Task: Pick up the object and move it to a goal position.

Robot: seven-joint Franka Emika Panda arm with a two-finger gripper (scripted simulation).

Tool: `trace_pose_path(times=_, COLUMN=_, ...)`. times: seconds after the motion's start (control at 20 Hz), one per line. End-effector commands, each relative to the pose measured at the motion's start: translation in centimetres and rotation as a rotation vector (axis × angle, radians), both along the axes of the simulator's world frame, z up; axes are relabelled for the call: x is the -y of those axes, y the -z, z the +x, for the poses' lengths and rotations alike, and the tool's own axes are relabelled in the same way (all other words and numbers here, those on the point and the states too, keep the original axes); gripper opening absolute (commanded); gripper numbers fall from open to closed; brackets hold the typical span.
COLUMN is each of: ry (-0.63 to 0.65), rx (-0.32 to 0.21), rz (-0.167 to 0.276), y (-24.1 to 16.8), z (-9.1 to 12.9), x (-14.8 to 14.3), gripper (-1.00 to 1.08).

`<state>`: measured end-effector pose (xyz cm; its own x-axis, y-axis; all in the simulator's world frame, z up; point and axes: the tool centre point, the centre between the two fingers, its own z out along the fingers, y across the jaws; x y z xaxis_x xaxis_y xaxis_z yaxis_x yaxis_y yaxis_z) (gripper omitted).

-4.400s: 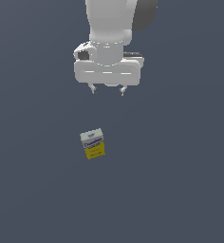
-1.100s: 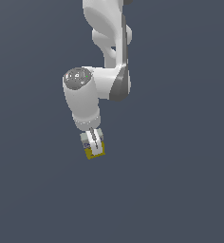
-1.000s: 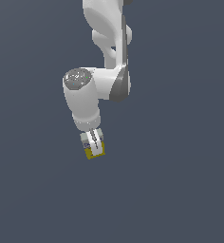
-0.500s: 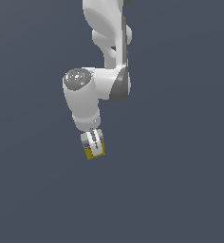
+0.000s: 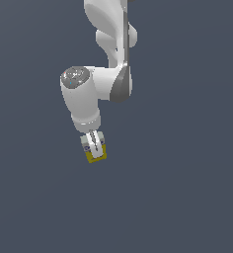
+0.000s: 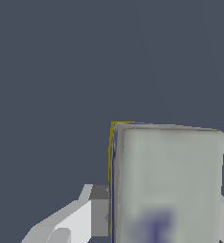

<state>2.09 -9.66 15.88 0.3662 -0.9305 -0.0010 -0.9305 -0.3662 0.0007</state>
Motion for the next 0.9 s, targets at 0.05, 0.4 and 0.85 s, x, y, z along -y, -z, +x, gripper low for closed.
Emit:
trace_pose_path(times=0.05, ry=0.001, rx=0.001, rz=0.000, y=-0.9, z=-1.3, x=1.6, gripper=-1.00)
trace_pose_path(times=0.4, ry=0.001, rx=0.001, rz=0.001, y=-3.2, z=-4.9, x=6.0, gripper=-1.00)
trace_pose_path(times=0.85, ry=0.001, rx=0.001, rz=0.001, y=-4.7, z=-7.0, x=8.7, gripper=-1.00)
